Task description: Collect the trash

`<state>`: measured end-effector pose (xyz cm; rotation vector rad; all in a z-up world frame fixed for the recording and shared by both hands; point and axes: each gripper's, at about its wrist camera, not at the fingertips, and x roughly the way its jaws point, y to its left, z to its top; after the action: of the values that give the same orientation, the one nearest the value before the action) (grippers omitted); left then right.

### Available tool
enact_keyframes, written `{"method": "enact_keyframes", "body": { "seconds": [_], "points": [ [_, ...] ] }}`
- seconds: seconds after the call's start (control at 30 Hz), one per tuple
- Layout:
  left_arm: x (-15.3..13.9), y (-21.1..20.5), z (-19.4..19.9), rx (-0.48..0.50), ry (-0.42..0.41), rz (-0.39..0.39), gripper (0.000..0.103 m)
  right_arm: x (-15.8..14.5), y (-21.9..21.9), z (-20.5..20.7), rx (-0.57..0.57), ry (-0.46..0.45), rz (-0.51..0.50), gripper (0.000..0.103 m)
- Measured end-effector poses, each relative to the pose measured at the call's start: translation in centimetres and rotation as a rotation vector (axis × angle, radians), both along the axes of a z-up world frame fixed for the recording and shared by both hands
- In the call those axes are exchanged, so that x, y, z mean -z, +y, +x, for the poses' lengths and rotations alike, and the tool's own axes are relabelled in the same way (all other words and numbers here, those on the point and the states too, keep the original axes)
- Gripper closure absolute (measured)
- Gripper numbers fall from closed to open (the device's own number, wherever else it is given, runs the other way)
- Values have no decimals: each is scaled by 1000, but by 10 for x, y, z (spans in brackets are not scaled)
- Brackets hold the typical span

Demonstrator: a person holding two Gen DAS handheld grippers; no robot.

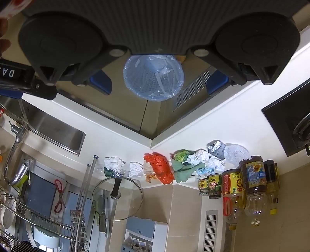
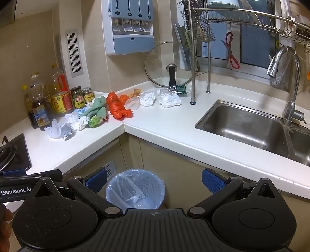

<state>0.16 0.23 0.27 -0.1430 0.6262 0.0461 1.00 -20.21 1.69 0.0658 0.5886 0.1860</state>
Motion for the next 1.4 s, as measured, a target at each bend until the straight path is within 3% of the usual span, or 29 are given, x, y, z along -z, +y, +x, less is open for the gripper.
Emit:
{"method": "enact_keyframes", "body": {
  "seconds": [1.4],
  "points": [
    [2,6,2,-8,0,6,0,1,-4,1,2,-1,2,0]
  ]
}}
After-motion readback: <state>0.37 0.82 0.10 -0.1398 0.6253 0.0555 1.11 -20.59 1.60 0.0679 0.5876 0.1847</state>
